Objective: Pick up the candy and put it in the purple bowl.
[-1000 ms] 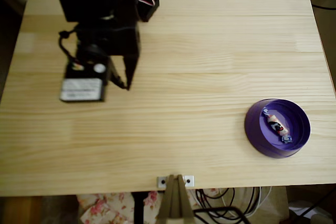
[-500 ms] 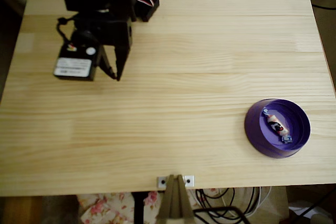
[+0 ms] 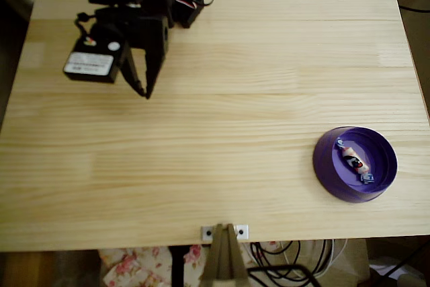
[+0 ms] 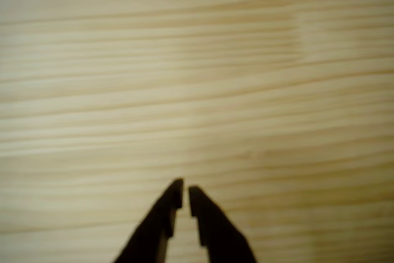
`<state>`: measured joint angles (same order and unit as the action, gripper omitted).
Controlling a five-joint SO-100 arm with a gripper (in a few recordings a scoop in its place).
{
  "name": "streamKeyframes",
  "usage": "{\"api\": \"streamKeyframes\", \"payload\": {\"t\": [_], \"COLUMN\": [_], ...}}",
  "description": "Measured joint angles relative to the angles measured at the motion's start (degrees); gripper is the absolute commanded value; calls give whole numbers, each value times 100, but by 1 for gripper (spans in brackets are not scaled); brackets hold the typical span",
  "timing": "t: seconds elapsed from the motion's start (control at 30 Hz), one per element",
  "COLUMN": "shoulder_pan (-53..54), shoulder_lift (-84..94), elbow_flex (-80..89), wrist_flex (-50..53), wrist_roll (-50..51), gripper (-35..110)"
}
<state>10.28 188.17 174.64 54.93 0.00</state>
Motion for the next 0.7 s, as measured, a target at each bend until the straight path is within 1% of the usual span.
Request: {"api": "streamKeyframes", "payload": {"t": [0.7], "shoulder_pan": [26], "shoulder_lift": [0], "elbow_flex": [0], "wrist_flex": [0], "wrist_roll": [26], "gripper": [0]}}
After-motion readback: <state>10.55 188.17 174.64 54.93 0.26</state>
